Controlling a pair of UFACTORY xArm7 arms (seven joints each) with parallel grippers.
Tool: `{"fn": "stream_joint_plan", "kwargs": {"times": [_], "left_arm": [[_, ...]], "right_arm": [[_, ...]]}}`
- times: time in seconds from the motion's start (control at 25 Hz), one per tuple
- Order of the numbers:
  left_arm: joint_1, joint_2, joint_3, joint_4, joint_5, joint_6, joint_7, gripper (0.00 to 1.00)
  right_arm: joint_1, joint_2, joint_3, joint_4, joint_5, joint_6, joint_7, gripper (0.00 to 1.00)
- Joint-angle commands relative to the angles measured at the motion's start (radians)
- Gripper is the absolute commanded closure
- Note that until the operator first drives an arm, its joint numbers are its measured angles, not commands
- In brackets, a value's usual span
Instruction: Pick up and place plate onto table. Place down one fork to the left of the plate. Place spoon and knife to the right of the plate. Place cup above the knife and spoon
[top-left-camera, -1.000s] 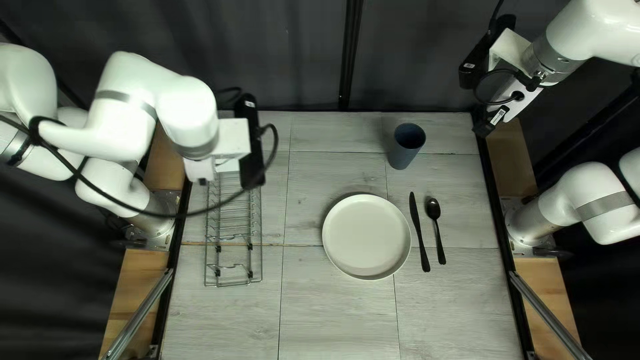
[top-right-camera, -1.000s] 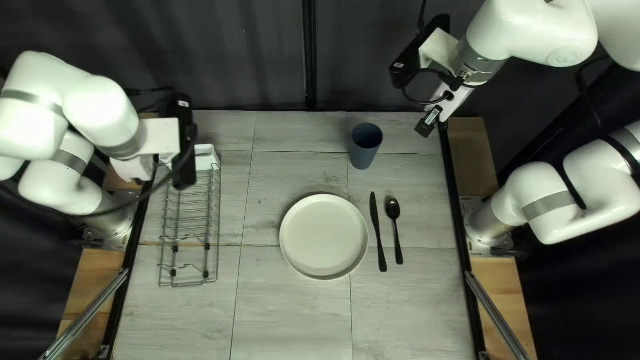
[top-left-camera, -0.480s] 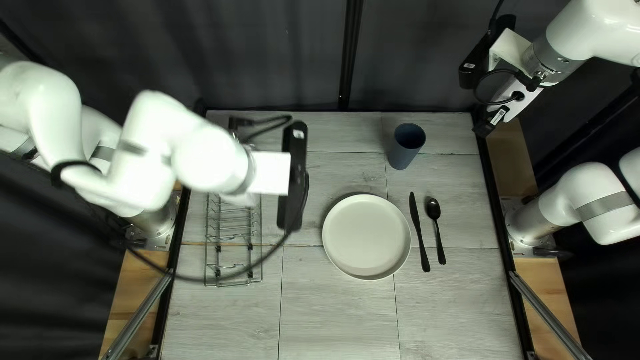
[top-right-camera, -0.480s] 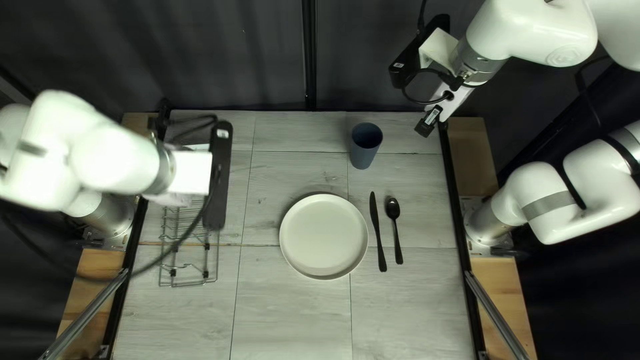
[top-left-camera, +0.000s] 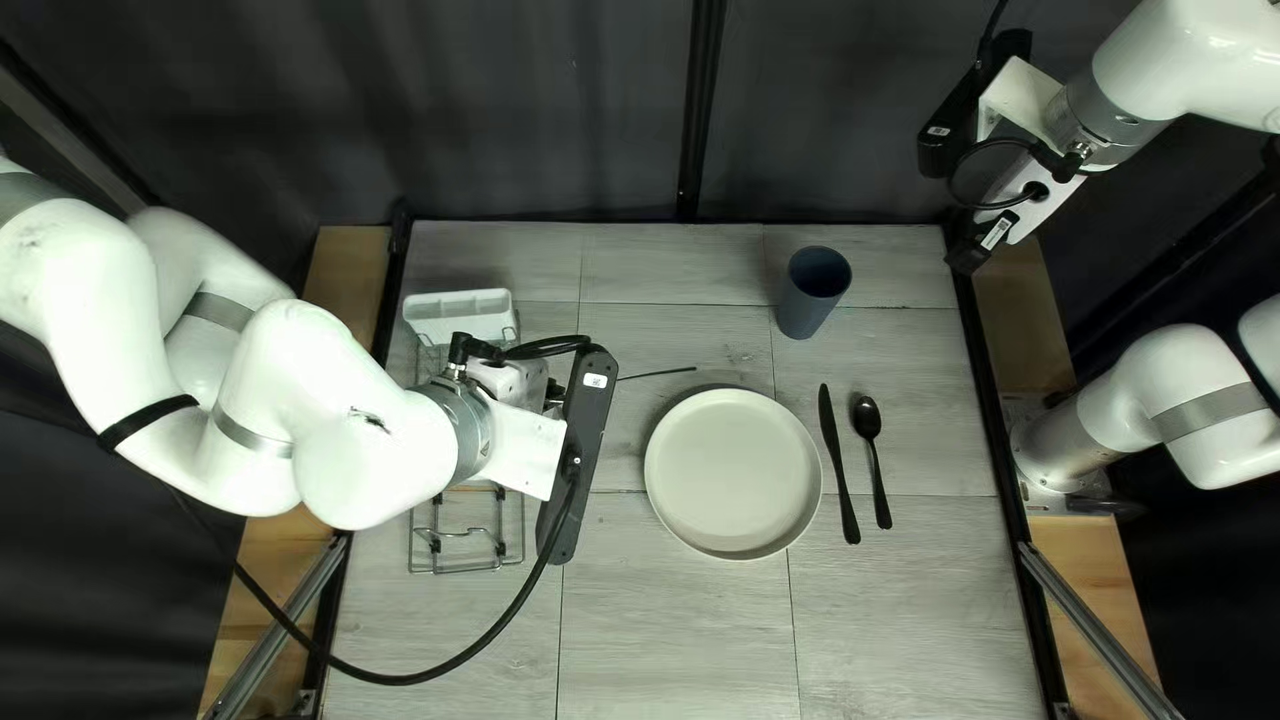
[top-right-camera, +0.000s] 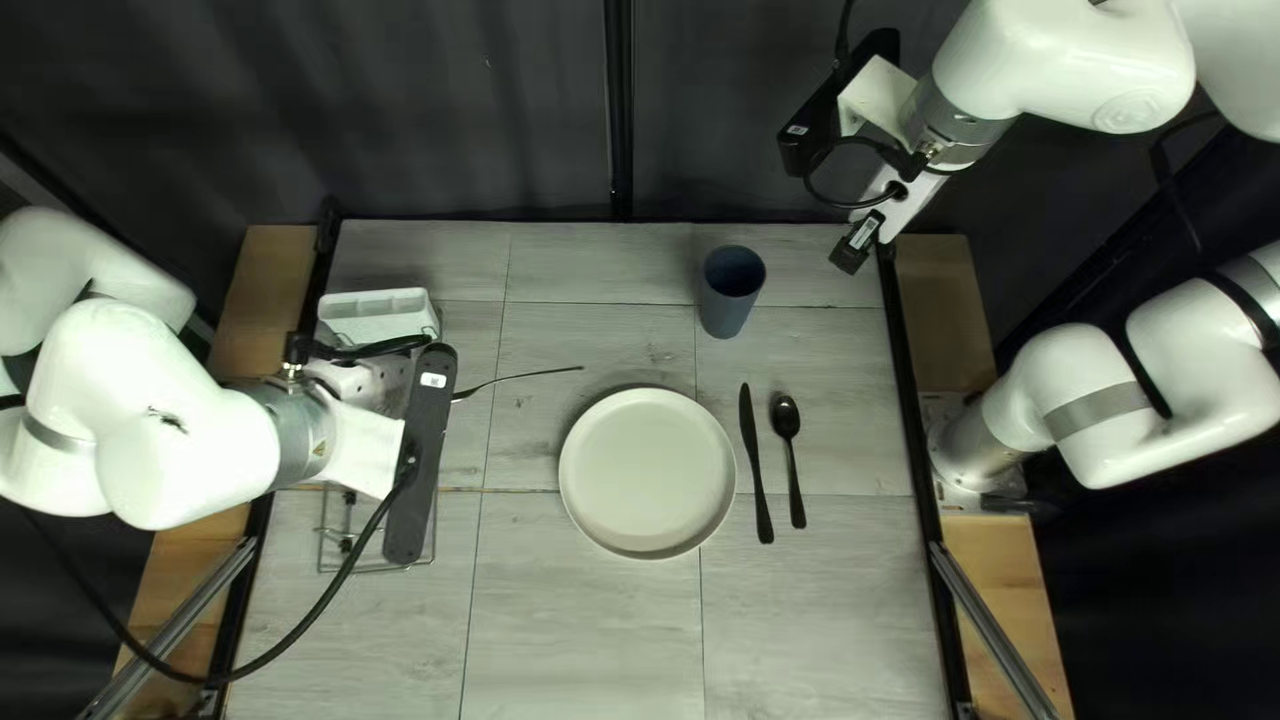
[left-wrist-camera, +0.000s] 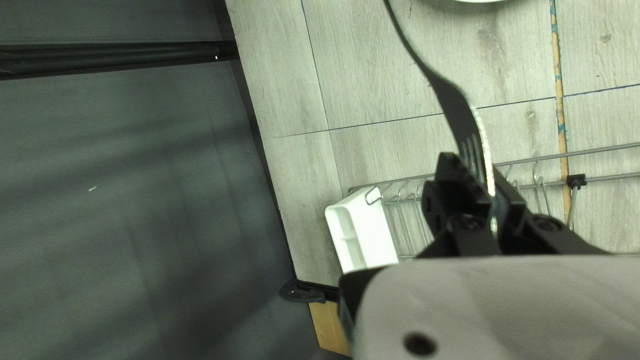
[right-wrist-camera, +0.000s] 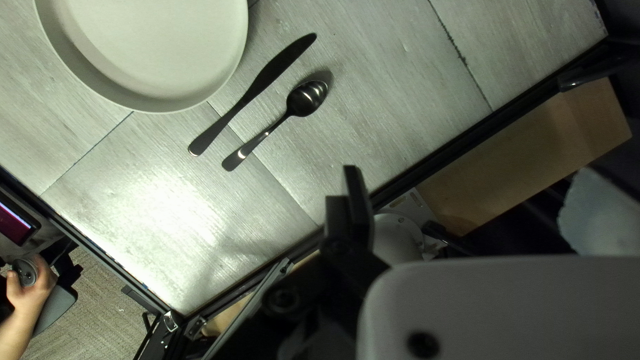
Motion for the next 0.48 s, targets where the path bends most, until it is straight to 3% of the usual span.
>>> {"fn": "stream_joint_plan", "kwargs": {"times": [0.04,0.16,0.48], "left_arm": [[0.0,0.0,0.0,0.0,0.0,0.0,0.0,1.0],[0.001,0.022,0.012,0.011,-0.003,-0.004,0.036,1.0],[0.006,-0.045,0.11,-0.117,0.086,-0.198,0.263,1.0]], "right_arm": [[0.0,0.0,0.0,0.0,0.0,0.0,0.0,0.0],[0.0,0.0,0.0,0.0,0.0,0.0,0.0,0.0],[0.0,0.0,0.0,0.0,0.0,0.0,0.0,0.0]]}}
